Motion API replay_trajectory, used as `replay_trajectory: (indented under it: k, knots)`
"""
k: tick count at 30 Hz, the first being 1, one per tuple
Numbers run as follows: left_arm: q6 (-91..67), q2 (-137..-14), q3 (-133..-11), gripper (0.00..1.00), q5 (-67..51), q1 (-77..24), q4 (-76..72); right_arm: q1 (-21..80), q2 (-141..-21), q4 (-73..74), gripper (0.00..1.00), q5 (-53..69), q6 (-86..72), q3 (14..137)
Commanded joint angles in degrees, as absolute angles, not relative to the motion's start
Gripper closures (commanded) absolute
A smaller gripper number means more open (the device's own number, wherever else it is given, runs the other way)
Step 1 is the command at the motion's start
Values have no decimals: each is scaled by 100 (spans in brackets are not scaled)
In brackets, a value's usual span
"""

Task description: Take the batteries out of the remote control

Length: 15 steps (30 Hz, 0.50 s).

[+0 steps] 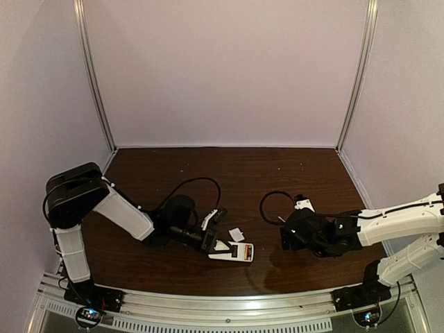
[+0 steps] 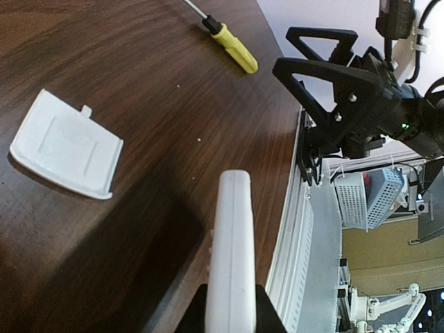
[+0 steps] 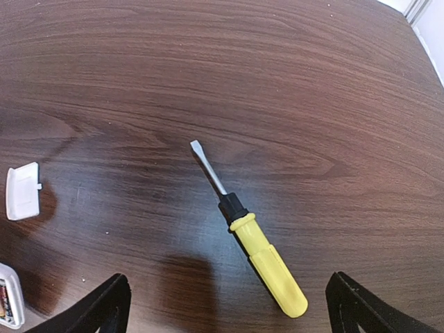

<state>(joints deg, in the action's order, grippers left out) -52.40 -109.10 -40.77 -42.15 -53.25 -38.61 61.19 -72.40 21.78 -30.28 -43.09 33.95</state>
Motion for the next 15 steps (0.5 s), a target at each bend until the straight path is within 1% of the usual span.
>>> replay_trajectory:
  k: [1,15]
  knots:
    - [-4977,-11142,-4353,87,-4067,-5350,-3614,6079,-7180,2119,0,-3140,-4324,3287]
    - [-4289,-11276,-4836,66,-3451,-5352,-2289,6078,-7246,2137,0,-3100,-4298,3314]
